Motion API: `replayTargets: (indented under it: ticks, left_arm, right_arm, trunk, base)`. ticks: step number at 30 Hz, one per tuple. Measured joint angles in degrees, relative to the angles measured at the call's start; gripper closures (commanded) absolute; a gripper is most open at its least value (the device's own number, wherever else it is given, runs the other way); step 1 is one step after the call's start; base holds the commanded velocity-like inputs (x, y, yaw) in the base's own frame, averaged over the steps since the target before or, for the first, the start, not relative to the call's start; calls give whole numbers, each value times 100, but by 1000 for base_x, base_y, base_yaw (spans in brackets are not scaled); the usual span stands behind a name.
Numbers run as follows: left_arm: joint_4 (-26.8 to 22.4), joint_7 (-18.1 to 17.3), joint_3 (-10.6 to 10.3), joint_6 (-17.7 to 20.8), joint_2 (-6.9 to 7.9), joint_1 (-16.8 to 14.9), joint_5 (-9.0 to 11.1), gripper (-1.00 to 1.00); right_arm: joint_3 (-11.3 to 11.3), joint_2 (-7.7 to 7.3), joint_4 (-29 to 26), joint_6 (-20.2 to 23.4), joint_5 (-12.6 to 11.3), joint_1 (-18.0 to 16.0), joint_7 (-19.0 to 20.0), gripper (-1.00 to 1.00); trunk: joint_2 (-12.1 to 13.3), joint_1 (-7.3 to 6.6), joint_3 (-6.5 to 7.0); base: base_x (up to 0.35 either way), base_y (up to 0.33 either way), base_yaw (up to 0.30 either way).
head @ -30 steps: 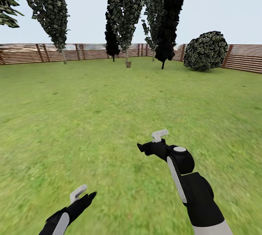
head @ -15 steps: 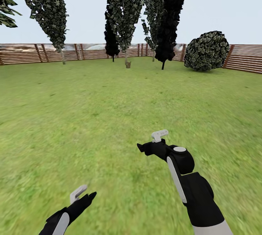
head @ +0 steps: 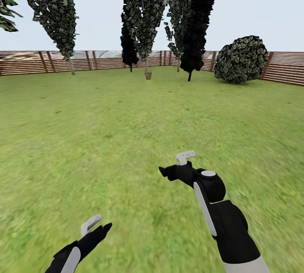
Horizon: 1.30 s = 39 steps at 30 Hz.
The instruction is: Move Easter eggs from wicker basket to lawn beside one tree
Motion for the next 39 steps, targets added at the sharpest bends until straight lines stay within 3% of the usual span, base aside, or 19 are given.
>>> replayTargets:
  ticks: [39]
  left_arm:
    - [3, 36, 0, 1, 0, 0, -7, -100]
  right_arm:
    - [-1, 0, -3, 0, 0, 0, 0, -100]
  trunk:
    - [0, 0, 0]
  base:
    - [334, 0, 0]
